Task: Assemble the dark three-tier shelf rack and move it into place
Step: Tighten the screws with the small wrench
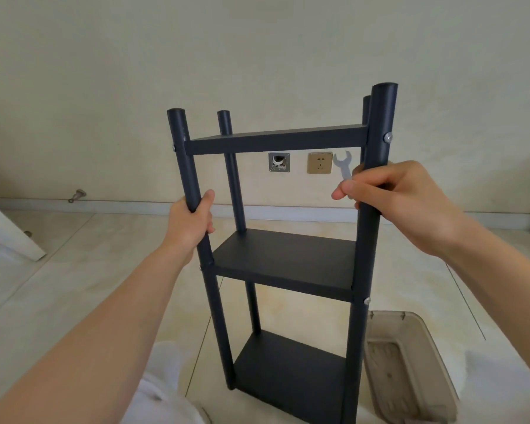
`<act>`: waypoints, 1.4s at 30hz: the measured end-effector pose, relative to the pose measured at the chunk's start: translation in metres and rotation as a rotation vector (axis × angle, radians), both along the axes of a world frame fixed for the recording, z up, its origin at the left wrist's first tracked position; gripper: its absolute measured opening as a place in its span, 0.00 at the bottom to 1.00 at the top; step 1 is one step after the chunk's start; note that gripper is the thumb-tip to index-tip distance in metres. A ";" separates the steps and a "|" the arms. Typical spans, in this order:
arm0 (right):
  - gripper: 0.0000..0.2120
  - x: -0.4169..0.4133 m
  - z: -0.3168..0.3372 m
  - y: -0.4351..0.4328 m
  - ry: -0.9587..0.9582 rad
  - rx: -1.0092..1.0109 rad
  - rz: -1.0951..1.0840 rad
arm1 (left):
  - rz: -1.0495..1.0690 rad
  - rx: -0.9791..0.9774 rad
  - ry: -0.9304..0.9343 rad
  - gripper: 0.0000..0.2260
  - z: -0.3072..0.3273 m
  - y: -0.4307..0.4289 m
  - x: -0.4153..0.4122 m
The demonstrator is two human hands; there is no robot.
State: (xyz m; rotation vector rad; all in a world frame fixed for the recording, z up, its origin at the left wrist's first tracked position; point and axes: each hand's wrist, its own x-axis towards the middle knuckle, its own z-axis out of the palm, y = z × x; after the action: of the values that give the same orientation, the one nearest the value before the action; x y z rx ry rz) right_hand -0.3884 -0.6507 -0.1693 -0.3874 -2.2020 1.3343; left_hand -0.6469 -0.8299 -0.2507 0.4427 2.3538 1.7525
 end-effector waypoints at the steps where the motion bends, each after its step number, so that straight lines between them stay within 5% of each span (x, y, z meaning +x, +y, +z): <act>1: 0.10 -0.001 0.001 -0.002 -0.003 0.009 0.001 | 0.002 -0.003 -0.011 0.14 -0.002 0.000 -0.001; 14: 0.11 -0.014 0.003 -0.019 0.018 0.030 0.090 | 0.038 -0.089 -0.020 0.11 0.002 0.004 -0.014; 23: 0.07 -0.015 0.012 -0.021 -0.004 -0.036 0.223 | -0.107 -0.580 0.046 0.42 0.023 0.004 0.014; 27: 0.08 -0.019 0.014 -0.024 0.030 -0.075 0.285 | -0.418 -0.636 0.078 0.51 0.041 0.000 0.048; 32: 0.08 -0.031 0.015 -0.031 0.016 -0.041 0.260 | -0.972 -0.319 -0.091 0.48 0.048 0.009 0.103; 38: 0.08 -0.039 0.020 -0.041 0.024 -0.073 0.239 | -0.738 0.124 -0.151 0.08 0.039 0.030 0.141; 42: 0.09 -0.041 0.019 -0.049 0.066 -0.091 0.210 | -0.610 0.231 -0.056 0.14 0.035 0.032 0.149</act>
State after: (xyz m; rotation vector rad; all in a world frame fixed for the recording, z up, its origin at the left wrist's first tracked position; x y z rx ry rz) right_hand -0.4294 -0.6997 -0.1499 -0.1452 -2.1805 1.5392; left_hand -0.4984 -0.7978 -0.2159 1.0031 1.7164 1.6892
